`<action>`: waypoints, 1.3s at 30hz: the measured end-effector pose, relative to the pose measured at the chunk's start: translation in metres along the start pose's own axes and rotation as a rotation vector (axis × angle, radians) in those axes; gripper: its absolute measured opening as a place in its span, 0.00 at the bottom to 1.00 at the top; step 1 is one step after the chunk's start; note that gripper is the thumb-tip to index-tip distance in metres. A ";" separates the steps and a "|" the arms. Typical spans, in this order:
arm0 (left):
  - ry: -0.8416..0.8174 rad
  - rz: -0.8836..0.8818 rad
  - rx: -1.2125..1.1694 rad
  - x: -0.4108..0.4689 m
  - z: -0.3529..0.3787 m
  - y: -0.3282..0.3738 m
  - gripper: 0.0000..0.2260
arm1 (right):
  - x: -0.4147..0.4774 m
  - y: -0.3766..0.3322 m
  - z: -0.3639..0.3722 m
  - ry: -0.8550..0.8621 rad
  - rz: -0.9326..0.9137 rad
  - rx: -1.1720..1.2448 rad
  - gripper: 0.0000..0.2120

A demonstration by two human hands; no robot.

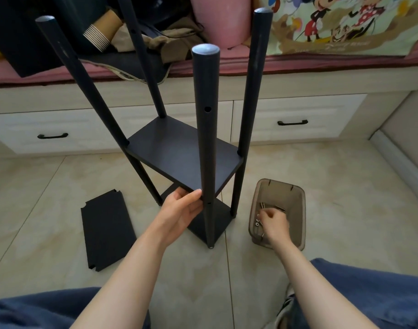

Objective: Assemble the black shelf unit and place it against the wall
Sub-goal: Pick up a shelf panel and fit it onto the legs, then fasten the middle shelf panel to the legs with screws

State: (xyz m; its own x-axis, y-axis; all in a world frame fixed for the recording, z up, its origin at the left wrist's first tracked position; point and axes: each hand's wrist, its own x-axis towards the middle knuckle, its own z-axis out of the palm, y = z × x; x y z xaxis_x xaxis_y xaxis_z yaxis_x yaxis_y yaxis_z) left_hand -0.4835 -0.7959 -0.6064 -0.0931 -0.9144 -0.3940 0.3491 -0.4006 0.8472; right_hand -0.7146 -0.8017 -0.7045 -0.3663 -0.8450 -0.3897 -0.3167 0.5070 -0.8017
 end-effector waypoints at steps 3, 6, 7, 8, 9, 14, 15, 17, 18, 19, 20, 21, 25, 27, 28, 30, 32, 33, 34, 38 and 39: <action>-0.025 -0.024 0.008 -0.001 -0.002 -0.001 0.19 | -0.002 0.021 0.003 -0.099 -0.097 -0.291 0.12; -0.055 -0.079 0.015 0.000 -0.004 -0.001 0.20 | -0.006 0.033 0.004 -0.186 -0.145 -0.516 0.12; -0.065 -0.089 0.016 0.001 -0.004 -0.001 0.21 | -0.007 0.035 0.003 -0.199 -0.169 -0.581 0.12; -0.074 -0.092 0.022 0.001 -0.004 -0.002 0.21 | -0.008 0.037 0.002 -0.211 -0.200 -0.631 0.11; -0.079 -0.089 0.028 0.001 -0.004 -0.003 0.21 | -0.010 0.039 0.000 -0.224 -0.236 -0.669 0.11; -0.037 -0.065 0.003 -0.001 0.002 -0.010 0.21 | -0.019 0.053 0.002 -0.278 -0.272 -0.714 0.12; -0.029 -0.063 -0.008 -0.002 0.003 -0.011 0.22 | -0.023 0.057 0.003 -0.288 -0.277 -0.725 0.12; -0.015 -0.062 -0.026 -0.005 0.005 -0.012 0.22 | -0.032 0.062 0.006 -0.320 -0.293 -0.731 0.11; -0.010 -0.059 -0.033 -0.006 0.006 -0.013 0.22 | -0.037 0.065 0.007 -0.343 -0.300 -0.720 0.11; -0.006 -0.056 -0.041 -0.007 0.007 -0.014 0.22 | -0.041 0.066 0.008 -0.369 -0.305 -0.709 0.11; -0.003 -0.052 -0.047 -0.009 0.008 -0.015 0.22 | -0.045 0.068 0.010 -0.395 -0.307 -0.704 0.10; 0.000 -0.048 -0.049 -0.010 0.009 -0.015 0.22 | -0.050 0.068 0.011 -0.420 -0.306 -0.706 0.11; 0.023 -0.028 -0.050 -0.014 0.012 -0.019 0.20 | -0.062 0.068 0.019 -0.517 -0.284 -0.688 0.14; 0.030 -0.019 -0.054 -0.015 0.013 -0.022 0.19 | -0.062 0.068 0.023 -0.551 -0.251 -0.650 0.13; 0.031 -0.014 -0.060 -0.016 0.014 -0.023 0.18 | -0.059 0.070 0.024 -0.550 -0.213 -0.618 0.13; 0.034 -0.010 -0.075 -0.019 0.016 -0.026 0.17 | -0.048 0.077 0.026 -0.524 -0.122 -0.551 0.12; 0.037 -0.011 -0.084 -0.020 0.018 -0.026 0.17 | -0.034 0.085 0.027 -0.463 -0.055 -0.539 0.11; 0.034 -0.012 -0.088 -0.020 0.019 -0.027 0.17 | -0.028 0.090 0.027 -0.435 -0.021 -0.544 0.12; 0.029 -0.011 -0.092 -0.020 0.020 -0.028 0.16 | -0.022 0.095 0.027 -0.421 0.004 -0.553 0.13; 0.023 -0.007 -0.108 -0.021 0.021 -0.029 0.14 | -0.010 0.113 0.036 -0.434 0.042 -0.599 0.15; 0.025 -0.004 -0.119 -0.021 0.021 -0.029 0.14 | -0.007 0.116 0.039 -0.441 0.038 -0.600 0.15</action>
State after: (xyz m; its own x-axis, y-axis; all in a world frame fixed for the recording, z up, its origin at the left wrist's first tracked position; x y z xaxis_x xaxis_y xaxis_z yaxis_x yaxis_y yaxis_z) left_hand -0.5116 -0.7663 -0.6149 -0.0721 -0.9104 -0.4075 0.4567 -0.3933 0.7979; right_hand -0.7149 -0.7430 -0.8121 -0.0412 -0.7507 -0.6593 -0.7804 0.4363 -0.4479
